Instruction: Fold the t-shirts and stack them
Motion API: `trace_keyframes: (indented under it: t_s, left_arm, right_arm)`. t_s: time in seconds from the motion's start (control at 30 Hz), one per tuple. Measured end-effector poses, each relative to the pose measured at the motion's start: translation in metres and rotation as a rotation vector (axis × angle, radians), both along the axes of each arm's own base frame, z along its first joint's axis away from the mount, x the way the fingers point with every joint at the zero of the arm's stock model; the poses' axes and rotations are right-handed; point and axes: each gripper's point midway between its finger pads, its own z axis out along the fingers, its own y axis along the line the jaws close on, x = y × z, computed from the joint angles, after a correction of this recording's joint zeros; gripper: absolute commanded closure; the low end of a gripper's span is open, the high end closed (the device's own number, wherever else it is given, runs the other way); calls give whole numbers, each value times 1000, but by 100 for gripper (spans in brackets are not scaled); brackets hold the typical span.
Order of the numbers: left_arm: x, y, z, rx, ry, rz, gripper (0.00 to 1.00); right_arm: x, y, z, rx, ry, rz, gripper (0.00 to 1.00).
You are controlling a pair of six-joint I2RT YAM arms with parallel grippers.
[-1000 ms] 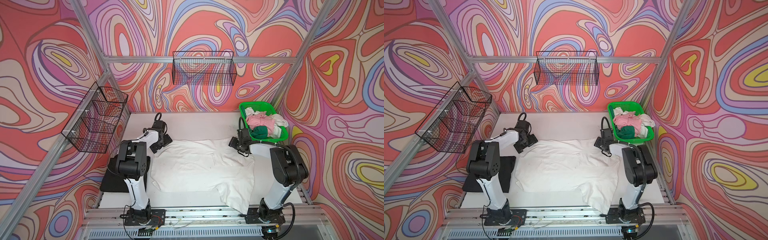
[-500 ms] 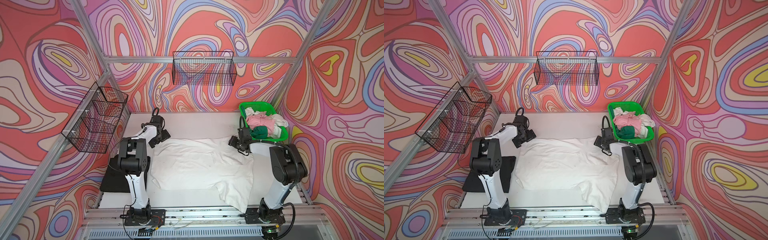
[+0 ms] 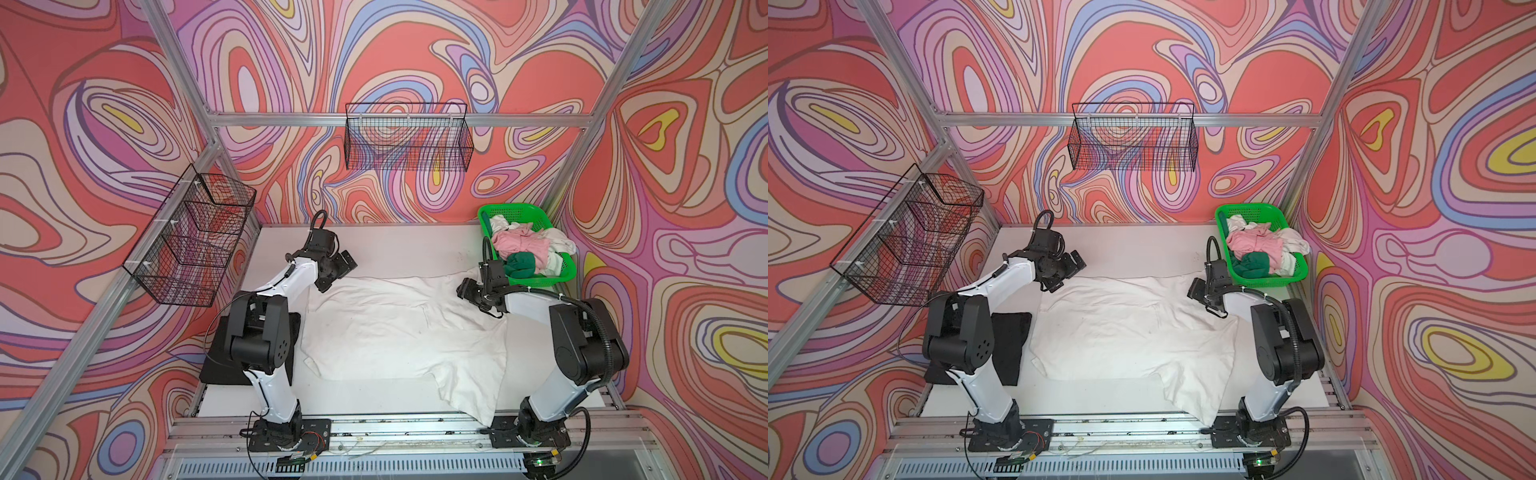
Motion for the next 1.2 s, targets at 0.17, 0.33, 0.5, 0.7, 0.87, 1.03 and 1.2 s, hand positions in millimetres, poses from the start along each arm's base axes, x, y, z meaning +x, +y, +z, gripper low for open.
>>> trace_keyframes:
  t_s: [0.17,0.33,0.5,0.7,0.87,1.03,1.2]
  left_arm:
    - [-22,3,-40,3,103,14,0]
    - [-20,3,-42,-2,89,32,0]
    - [-19,6,-42,17,79,42,0]
    - [-10,16,-44,58,90,53,0]
    - [13,20,-44,94,92,43,0]
    - [24,17,-42,94,87,28,0]
    - [26,16,-25,80,79,21,0]
  right_arm:
    - [-9,1,-5,12,16,8,30]
    - [-11,2,-6,19,15,5,30]
    - [-14,-1,-6,17,16,-16,29]
    - [-7,-4,-7,-2,18,-32,29]
    - [9,-5,-6,-4,6,-42,28]
    - [21,-5,-3,-3,5,-37,27]
    - [29,-6,14,-15,1,-30,23]
